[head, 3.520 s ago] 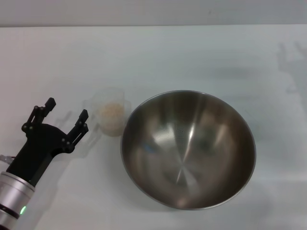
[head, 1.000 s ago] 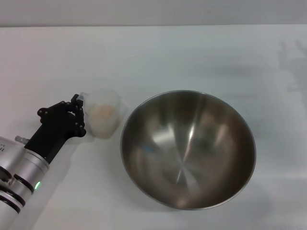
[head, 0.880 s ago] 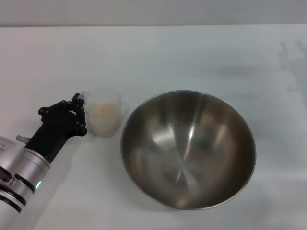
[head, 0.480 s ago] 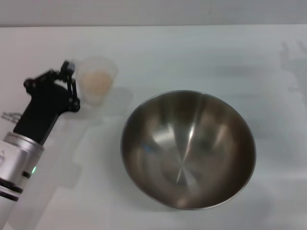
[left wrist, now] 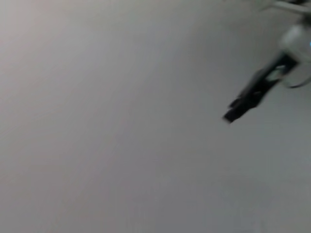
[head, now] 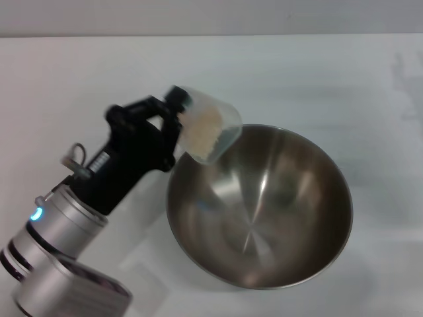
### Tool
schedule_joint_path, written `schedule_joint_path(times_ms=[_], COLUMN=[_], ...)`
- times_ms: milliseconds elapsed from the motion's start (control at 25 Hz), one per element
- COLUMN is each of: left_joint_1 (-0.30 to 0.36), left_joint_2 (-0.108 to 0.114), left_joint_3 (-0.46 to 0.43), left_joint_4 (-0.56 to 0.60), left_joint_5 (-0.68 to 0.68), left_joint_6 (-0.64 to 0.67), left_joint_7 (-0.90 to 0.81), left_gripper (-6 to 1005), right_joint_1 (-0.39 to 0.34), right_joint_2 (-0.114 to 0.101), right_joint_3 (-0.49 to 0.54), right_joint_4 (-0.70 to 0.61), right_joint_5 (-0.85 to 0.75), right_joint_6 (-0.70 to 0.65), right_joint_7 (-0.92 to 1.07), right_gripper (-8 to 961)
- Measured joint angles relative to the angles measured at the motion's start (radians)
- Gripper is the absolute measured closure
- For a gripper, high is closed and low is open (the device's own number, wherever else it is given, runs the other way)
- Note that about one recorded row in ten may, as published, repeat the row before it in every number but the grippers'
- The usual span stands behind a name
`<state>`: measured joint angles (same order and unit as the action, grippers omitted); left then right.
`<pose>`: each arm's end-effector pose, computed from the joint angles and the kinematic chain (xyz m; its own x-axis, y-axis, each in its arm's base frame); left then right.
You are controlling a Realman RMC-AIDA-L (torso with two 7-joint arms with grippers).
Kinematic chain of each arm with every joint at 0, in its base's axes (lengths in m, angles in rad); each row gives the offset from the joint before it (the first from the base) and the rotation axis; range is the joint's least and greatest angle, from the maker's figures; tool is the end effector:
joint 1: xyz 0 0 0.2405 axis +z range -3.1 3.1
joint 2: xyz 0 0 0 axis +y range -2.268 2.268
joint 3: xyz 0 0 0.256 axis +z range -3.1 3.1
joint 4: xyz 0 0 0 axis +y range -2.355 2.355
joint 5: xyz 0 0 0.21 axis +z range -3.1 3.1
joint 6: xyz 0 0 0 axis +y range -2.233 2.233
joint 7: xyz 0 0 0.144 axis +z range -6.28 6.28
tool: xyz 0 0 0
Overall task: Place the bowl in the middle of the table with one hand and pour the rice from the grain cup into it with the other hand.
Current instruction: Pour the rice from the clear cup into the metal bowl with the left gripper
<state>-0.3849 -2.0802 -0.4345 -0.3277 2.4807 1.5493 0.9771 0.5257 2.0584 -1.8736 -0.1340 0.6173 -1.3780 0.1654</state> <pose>-0.2274 0.2586 -0.0719 0.6427 -0.7524 -0.1442 -0.2885 -0.0633 -0.9554 0.2956 0.3608 0.0480 0.6387 0.3650 -0.6774 -0.7115 -0.0551 -0.7006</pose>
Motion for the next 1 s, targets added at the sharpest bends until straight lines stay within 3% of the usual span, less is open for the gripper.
schedule_joint_path(times_ms=[40,160,240,320,440,520,640,680,1000], left_joint_1=[0.000,0.000,0.000,0.001,0.002,0.003,0.003,0.000,0.000], left_joint_2=[0.000,0.000,0.000,0.001,0.001,0.002,0.002,0.003,0.006], left_joint_3=[0.000,0.000,0.000,-0.001,-0.001,0.005,0.005,0.015,0.026], left_joint_4=[0.000,-0.001,0.001,0.008,0.008,0.008,0.008,0.007,-0.001], left_joint_5=[0.000,0.082,0.097,0.147,0.157,0.167,0.167,0.168,0.193], left_joint_6=[0.000,-0.003,-0.004,-0.005,-0.005,-0.005,-0.005,-0.005,-0.004], left_joint_7=[0.000,0.240,0.278,0.464,0.521,0.704,0.704,0.821,0.997], left_gripper=[973,973,972,972,972,972,972,972,972], right_joint_1=[0.000,0.000,0.001,0.004,0.010,0.011,0.011,0.011,0.003], right_joint_2=[0.000,0.000,0.000,0.000,0.000,0.000,0.000,0.000,-0.003], right_joint_3=[0.000,0.002,0.002,0.003,0.004,0.004,0.004,0.004,0.004], right_joint_4=[0.000,0.000,-0.001,-0.001,0.001,0.002,0.003,0.003,0.004], right_joint_5=[0.000,-0.002,-0.001,0.000,0.000,0.001,0.001,0.001,0.001], right_joint_6=[0.000,0.014,0.036,0.058,0.075,0.078,0.078,0.079,0.079], right_joint_7=[0.000,0.000,-0.001,-0.001,-0.001,-0.002,-0.002,-0.002,-0.003], right_gripper=[519,519,519,519,518,518,518,518,519])
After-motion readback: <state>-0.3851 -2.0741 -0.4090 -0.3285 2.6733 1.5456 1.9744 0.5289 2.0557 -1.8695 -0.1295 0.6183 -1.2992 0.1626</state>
